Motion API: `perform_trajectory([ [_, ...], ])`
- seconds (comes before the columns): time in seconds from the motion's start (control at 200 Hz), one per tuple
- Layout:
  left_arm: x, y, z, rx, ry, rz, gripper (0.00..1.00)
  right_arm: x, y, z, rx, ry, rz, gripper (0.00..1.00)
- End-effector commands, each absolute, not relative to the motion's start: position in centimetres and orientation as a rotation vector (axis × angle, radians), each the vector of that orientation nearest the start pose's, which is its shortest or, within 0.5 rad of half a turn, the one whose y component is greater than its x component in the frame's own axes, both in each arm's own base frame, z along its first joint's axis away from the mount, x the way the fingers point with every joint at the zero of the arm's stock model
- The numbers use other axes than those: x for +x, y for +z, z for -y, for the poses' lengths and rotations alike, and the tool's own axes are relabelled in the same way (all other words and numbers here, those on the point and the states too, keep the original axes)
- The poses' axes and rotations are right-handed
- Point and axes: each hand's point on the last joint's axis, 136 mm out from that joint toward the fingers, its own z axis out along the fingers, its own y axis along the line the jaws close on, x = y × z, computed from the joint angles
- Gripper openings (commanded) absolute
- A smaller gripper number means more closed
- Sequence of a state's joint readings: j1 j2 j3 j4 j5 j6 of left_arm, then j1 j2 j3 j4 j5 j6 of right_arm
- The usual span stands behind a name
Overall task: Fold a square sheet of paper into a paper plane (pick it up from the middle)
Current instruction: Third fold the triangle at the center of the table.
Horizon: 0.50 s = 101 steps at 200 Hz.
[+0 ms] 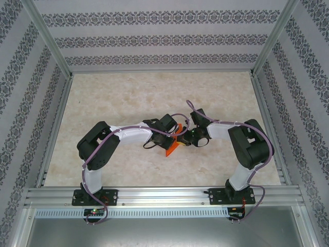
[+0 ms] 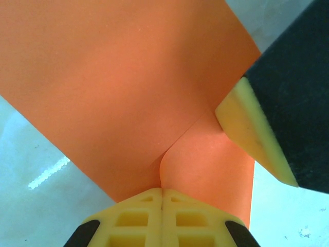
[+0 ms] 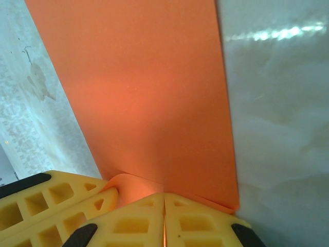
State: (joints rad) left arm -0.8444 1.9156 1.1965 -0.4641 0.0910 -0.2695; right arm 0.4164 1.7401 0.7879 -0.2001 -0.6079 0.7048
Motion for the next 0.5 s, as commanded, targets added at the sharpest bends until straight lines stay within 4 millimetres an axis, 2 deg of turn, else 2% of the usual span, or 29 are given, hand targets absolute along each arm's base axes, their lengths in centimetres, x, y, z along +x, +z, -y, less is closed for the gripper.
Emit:
perform_trajectory([
  [0.0,27.0,0.1,31.6,0.833,-0.348,-2.762,0.04,27.5,0.9,-22.2,0.229,1.083,-2.887,0.09],
  [0.12,27.0,0.1,31.6,0.832,-0.352,-2.763,0.04,28.8,3.5,-22.4,0.251,1.196,-2.779,0.09],
  [0.205,27.0,0.2,31.6,0.832,-0.354,-2.760,0.04,29.5,4.3,-22.0,0.264,1.213,-2.743,0.10],
  [0.405,27.1,0.3,31.8,0.830,-0.357,-2.761,0.04,29.6,2.8,-21.9,0.281,1.218,-2.780,0.10],
  [0.5,27.1,0.2,31.7,0.832,-0.357,-2.762,0.04,29.0,1.2,-21.0,0.303,1.121,-2.841,0.09],
])
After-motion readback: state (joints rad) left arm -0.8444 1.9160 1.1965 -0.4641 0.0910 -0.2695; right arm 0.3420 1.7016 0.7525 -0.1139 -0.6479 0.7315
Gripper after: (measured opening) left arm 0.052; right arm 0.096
